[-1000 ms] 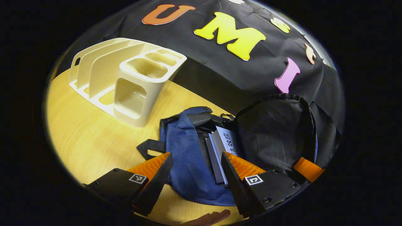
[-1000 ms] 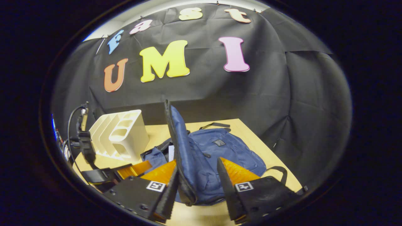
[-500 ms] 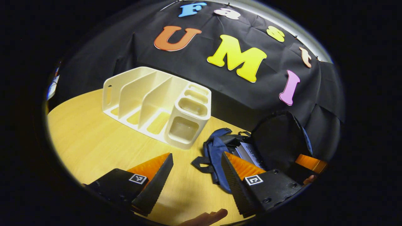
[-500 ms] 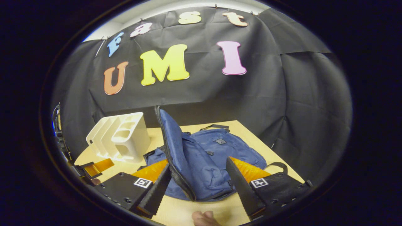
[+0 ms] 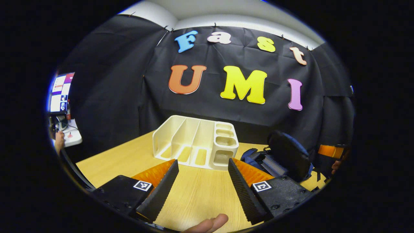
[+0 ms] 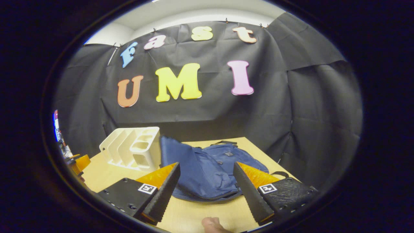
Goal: Open the schoolbag, grab two books from the bookshelf and put them into the schoolbag.
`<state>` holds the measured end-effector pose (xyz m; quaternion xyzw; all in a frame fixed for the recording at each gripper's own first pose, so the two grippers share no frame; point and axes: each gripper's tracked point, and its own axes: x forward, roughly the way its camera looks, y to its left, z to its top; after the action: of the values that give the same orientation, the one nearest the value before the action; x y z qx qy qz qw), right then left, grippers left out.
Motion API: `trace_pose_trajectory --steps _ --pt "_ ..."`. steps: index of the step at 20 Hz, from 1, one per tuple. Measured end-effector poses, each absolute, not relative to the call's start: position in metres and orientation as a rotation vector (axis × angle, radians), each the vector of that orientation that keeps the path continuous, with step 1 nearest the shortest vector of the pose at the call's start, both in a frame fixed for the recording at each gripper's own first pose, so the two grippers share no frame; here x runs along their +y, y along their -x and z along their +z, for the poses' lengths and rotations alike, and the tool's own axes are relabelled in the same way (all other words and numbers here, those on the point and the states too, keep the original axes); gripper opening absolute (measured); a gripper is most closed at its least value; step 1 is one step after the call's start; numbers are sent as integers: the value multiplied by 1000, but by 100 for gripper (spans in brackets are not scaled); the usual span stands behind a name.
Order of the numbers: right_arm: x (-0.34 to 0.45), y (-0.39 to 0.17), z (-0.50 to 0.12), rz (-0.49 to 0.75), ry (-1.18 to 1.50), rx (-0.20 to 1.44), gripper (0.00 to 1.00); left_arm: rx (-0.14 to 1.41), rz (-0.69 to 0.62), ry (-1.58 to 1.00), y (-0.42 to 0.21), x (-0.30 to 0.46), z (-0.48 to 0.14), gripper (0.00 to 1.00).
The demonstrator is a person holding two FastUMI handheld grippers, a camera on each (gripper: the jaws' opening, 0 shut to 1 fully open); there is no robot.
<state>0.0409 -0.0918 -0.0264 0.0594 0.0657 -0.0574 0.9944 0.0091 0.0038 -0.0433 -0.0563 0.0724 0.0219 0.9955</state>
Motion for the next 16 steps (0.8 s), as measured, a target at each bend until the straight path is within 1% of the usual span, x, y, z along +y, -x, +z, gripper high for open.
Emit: trace_pose_trajectory --steps 2,7,10,12,16 --pt "-87 -23 -18 -110 -104 101 99 140 36 90 -1 -4 -39 98" --pt "-88 22 11 -108 -61 -2 98 108 -40 70 19 -29 -11 98" --pt "-95 37 17 -133 -49 -41 98 81 -79 30 26 -40 -1 98" --pt "-99 38 5 -140 -59 -30 97 53 -54 36 25 -33 4 98" --pt "-105 35 -18 -98 -136 -13 99 71 -28 23 23 -33 -4 98"
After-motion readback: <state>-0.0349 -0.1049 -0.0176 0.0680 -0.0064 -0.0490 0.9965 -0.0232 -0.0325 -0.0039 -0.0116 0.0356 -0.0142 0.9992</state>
